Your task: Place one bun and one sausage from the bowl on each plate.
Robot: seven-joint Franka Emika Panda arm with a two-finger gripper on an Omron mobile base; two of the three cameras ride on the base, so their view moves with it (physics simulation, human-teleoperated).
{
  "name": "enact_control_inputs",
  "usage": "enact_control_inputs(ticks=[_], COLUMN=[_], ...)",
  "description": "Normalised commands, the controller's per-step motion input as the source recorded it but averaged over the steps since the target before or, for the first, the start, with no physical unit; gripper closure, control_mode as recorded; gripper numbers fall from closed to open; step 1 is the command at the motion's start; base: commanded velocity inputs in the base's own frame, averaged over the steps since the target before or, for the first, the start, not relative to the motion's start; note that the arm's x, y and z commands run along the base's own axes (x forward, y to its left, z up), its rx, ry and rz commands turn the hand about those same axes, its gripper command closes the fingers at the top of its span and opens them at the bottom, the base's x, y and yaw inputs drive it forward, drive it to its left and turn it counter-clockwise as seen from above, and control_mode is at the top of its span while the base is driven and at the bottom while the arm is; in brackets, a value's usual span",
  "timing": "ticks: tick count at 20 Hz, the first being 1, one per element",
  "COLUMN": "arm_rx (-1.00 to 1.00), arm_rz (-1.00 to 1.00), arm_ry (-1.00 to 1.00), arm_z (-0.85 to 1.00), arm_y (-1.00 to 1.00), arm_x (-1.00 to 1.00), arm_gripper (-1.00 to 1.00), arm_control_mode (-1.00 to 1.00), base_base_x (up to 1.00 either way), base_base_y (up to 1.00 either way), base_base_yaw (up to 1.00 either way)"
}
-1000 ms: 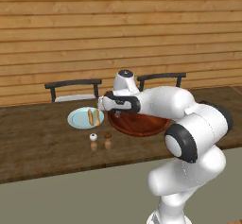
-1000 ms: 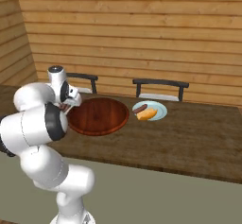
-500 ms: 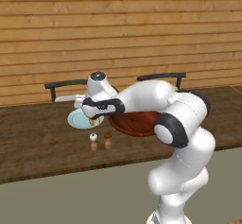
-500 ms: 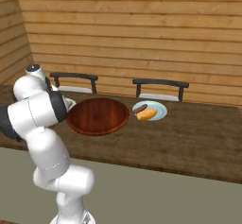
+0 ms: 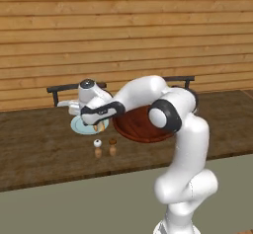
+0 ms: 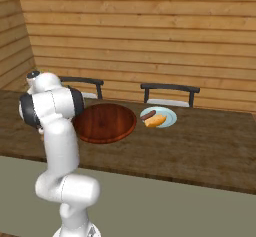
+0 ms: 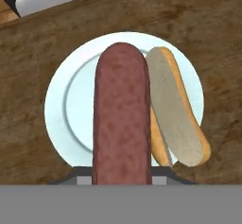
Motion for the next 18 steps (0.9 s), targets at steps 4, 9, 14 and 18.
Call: enact_control_inputs(ticks=[4, 9, 14, 18], arm_rx=[-0.06, 0.00, 0.03, 0.19], arm_rz=[-0.01, -0.07, 0.00, 0.00], arm_ry=[0.00, 0.03, 0.02, -0.12], arm_z=[-0.35, 0.00, 0.16, 0.81], arm_y=[0.31, 0.14, -0.53, -1.00], arm_x=[0.93, 0.51, -0.16, -1.00], arm_gripper=[-1.00, -1.00, -1.00, -1.00], arm_control_mode=[-1.00, -1.00, -1.00, -1.00], base_base_x=[0.00, 0.00, 0.00, 0.00], base_base_y=[0.00, 0.00, 0.00, 0.00], base_base_yaw=[0.00, 0.00, 0.00, 0.00])
